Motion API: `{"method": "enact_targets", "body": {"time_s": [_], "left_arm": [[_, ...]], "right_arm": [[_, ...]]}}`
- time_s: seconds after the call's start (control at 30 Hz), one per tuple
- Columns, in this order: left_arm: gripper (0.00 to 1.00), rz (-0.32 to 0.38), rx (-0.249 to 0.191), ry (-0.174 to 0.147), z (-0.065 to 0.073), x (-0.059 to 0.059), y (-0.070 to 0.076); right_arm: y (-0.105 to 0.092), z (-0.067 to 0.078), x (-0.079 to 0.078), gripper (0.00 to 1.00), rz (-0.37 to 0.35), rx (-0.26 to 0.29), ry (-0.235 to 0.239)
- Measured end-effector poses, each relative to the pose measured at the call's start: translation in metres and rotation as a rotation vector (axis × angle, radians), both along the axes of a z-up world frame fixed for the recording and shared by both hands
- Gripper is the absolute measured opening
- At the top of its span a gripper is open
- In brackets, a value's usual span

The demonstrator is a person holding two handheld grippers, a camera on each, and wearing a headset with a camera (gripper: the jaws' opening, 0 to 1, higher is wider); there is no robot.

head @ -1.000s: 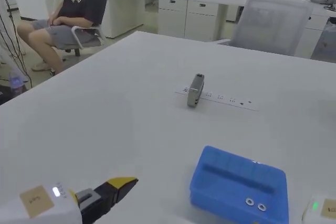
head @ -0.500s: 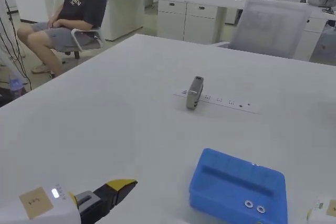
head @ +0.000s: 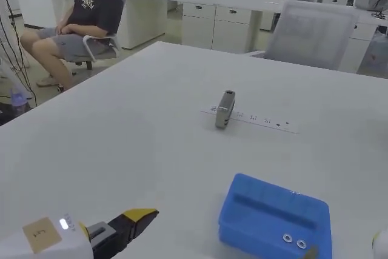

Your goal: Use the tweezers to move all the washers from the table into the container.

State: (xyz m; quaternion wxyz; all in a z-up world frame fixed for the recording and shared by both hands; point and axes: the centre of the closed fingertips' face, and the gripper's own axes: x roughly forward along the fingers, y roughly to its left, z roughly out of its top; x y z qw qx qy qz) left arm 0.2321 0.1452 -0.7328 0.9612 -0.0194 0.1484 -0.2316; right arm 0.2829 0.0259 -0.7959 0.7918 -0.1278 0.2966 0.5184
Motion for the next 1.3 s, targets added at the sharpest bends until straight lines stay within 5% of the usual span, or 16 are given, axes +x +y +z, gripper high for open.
{"method": "enact_targets", "body": {"time_s": [0.47,0.9,1.3], "left_arm": [[0.64,0.004,-0.007,-0.001,0.001,0.000,0.001],[0.64,0.005,-0.008,-0.001,0.001,0.000,0.001],[0.64,0.005,-0.011,-0.001,0.001,0.000,0.001]], "right_arm": [[0.009,0.043,0.045,0.03,-0.057,0.112,-0.052],[0.014,0.029,0.082,0.03,-0.122,0.090,-0.025],[0.014,0.006,0.095,0.03,-0.136,0.034,0.000]]}}
